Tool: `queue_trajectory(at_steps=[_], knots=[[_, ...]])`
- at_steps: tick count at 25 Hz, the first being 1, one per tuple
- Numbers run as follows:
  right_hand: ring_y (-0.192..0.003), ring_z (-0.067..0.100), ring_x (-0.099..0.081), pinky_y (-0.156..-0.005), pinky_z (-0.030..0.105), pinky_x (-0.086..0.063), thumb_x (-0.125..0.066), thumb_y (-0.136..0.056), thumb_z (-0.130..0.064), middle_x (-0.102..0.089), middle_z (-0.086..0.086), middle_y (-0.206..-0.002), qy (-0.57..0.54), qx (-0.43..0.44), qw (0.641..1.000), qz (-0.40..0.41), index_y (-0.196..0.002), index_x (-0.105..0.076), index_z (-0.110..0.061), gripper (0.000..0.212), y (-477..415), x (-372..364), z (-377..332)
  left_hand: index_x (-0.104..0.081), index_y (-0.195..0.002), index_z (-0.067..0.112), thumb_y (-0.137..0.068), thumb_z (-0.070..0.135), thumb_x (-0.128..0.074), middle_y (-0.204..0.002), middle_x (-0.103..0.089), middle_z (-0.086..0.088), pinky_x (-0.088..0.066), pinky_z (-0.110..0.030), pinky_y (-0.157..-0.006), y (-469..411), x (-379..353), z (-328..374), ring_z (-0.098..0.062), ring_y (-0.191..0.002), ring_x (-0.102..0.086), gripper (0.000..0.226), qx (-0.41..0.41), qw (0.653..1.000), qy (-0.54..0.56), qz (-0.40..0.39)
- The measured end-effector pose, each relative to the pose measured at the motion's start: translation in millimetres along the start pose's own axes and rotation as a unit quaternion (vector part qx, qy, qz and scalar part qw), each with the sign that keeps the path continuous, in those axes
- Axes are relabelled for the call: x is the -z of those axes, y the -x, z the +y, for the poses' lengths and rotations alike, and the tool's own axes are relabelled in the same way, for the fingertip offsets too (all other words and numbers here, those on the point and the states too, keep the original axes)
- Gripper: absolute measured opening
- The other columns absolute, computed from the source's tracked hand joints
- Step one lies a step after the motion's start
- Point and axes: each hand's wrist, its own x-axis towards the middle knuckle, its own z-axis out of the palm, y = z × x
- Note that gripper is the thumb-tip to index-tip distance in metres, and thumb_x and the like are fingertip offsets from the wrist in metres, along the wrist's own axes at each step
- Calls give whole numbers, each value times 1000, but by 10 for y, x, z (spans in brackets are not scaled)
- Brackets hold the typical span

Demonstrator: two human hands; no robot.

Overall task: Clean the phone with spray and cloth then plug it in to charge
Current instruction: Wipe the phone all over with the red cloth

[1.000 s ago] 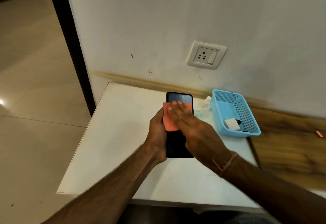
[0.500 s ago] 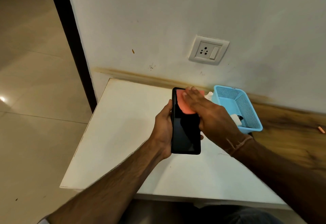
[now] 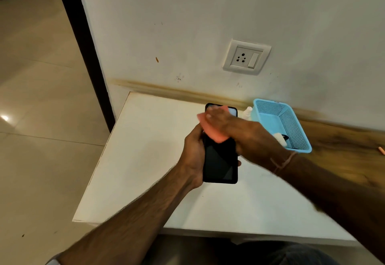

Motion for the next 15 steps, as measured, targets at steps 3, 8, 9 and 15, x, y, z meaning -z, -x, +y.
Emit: queue_trajectory(at_steps=[3, 8, 9, 15], knots=[[-139, 27, -34, -111, 39, -35, -56, -82, 15, -37, 15, -148, -16, -49, 998, 47, -139, -42, -1, 61, -48, -10, -19, -74, -116, 9, -94, 55, -49, -104, -74, -16, -58, -46, -81, -1, -26, -8, -33, -87, -72, 57, -11, 1000, 2, -7], [-139, 22, -31, -109, 31, -36, -54, -79, 17, -35, 10, -149, -20, -33, 998, 41, -141, -41, -5, 66, -41, -51, -9, -71, -121, 11, -95, 56, -48, -109, -74, -19, -58, -49, -77, -19, 2, 5, -36, -90, -72, 57, -17, 1000, -10, 3], [-139, 23, -32, -109, 35, -37, -52, -81, 16, -35, 10, -149, -29, -57, 997, 53, -141, -41, -5, 65, -58, -62, -25, -73, -119, 12, -95, 56, -48, -109, -74, -18, -59, -47, -77, -18, 11, 6, -35, -90, -72, 55, -25, 1000, -12, 5], [-140, 22, -31, -110, 37, -37, -54, -80, 15, -35, 8, -150, -26, -73, 996, 44, -141, -41, -7, 67, -55, -76, -2, -75, -113, 12, -94, 59, -47, -107, -74, -18, -58, -48, -77, -14, -1, 19, -35, -87, -72, 58, -22, 1000, -12, 6]])
